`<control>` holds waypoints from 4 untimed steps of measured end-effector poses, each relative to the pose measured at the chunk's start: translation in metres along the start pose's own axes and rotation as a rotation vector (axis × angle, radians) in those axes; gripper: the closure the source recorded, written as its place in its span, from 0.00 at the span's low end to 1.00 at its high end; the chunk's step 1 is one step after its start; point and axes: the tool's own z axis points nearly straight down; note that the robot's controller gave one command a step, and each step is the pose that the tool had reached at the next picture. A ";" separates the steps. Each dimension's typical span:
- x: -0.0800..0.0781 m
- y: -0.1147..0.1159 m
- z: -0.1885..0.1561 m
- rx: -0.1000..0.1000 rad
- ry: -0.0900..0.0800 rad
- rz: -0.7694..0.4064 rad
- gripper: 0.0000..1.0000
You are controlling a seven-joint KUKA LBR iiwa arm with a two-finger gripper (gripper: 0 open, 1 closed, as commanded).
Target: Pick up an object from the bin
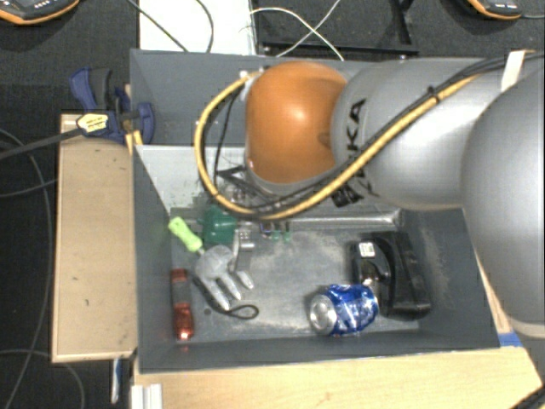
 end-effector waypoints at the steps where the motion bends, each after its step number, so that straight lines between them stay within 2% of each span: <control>1: -0.002 -0.001 -0.005 -0.002 -0.008 0.009 0.00; 2: 0.079 -0.009 0.124 0.001 0.004 0.151 0.00; 3: 0.069 0.013 0.041 -0.004 -0.009 0.131 0.00; 4: 0.079 -0.010 0.124 0.001 0.004 0.155 0.00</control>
Offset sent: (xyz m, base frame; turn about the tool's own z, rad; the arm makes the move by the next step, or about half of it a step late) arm -0.0779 -0.0096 -0.1214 0.1512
